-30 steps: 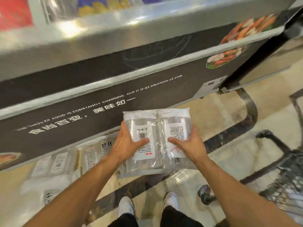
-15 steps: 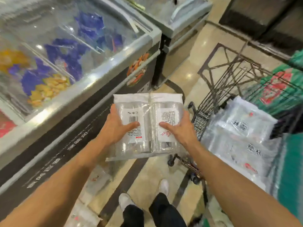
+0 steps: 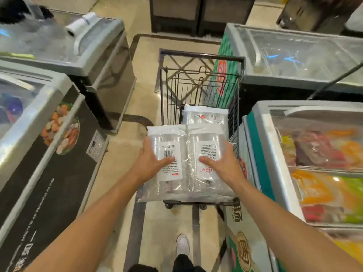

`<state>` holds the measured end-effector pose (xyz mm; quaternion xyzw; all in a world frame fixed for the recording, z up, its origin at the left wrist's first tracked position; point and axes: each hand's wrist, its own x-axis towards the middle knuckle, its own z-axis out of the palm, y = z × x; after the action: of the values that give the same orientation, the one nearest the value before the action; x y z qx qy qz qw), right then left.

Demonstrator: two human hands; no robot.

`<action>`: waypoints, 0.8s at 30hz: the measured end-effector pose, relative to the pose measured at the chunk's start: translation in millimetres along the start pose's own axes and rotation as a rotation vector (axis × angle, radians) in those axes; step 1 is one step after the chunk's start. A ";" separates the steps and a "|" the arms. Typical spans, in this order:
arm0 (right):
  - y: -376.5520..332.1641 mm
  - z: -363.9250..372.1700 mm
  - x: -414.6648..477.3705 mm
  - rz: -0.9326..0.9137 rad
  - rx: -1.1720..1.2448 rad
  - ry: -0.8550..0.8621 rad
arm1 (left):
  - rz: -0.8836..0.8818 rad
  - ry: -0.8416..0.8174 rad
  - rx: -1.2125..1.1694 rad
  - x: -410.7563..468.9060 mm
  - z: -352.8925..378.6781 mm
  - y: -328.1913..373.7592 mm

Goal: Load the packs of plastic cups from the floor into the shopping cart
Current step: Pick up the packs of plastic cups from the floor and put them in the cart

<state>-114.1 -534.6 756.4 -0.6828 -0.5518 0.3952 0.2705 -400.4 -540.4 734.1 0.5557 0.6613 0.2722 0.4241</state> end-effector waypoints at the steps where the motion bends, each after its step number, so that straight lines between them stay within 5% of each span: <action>1: 5.7 -11.2 4.8 0.018 -0.003 0.006 | 0.000 -0.034 -0.016 10.0 12.3 7.0; 11: 104.5 -41.9 71.9 0.214 -0.067 0.048 | -0.084 -0.247 -0.062 91.1 115.3 11.8; 16: 134.3 -29.9 80.6 0.283 -0.184 -0.058 | -0.163 -0.282 -0.002 117.3 150.8 -50.2; 24: 154.3 -13.8 86.9 0.301 0.037 0.022 | -0.260 -0.280 -0.040 124.7 164.0 -57.8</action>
<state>-12.5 -487.4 618.6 -0.7571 -0.4327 0.4338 0.2267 -290.8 -451.8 573.1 0.4893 0.6565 0.1484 0.5545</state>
